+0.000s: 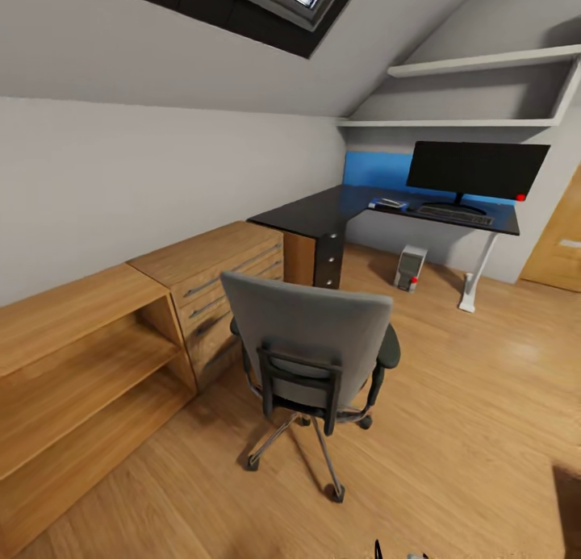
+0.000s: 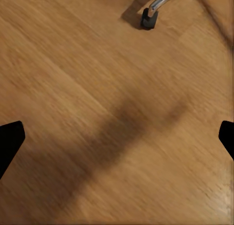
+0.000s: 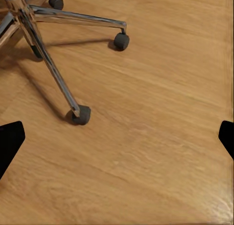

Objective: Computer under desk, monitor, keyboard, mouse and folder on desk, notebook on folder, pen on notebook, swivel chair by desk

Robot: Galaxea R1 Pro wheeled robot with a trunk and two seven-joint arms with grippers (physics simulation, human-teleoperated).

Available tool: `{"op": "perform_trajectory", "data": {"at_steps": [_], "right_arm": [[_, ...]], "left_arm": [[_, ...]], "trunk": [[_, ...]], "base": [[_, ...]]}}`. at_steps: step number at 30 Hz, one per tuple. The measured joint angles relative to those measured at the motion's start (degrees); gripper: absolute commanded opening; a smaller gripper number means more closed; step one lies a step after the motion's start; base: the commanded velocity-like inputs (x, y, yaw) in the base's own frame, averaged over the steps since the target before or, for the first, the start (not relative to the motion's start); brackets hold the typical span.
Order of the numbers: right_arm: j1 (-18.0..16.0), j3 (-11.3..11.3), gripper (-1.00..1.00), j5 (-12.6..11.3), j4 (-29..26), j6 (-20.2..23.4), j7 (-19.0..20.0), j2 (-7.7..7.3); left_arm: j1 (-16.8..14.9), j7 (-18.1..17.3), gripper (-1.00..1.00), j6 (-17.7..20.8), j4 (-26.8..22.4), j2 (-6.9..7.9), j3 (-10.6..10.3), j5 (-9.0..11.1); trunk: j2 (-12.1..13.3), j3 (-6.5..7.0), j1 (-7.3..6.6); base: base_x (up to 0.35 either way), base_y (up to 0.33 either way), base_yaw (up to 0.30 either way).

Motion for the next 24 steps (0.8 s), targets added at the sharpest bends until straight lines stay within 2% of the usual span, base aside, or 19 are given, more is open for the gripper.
{"op": "perform_trajectory", "data": {"at_steps": [8, 13, 24], "right_arm": [[0.0, 0.0, 1.0, 0.0, 0.0, 0.0, -0.1, 0.0], [0.0, 0.0, 1.0, 0.0, 0.0, 0.0, -0.1, 0.0], [0.0, 0.0, 1.0, 0.0, -0.1, 0.0, -0.1, -0.02]], "left_arm": [[0.0, 0.0, 1.0, -0.1, 0.1, 0.22, 0.0, 0.0], [0.0, 0.0, 1.0, -0.7, 0.1, 0.47, 0.0, 0.0], [0.0, 0.0, 1.0, -1.3, 0.8, 0.8, 0.0, 0.0]], "trunk": [[0.0, 0.0, 0.0], [0.0, 0.0, 0.0], [0.0, -0.14, -0.01]], "base": [[0.0, 0.014, -0.258], [0.012, 0.15, -0.226], [0.075, 0.226, -0.071]]}}
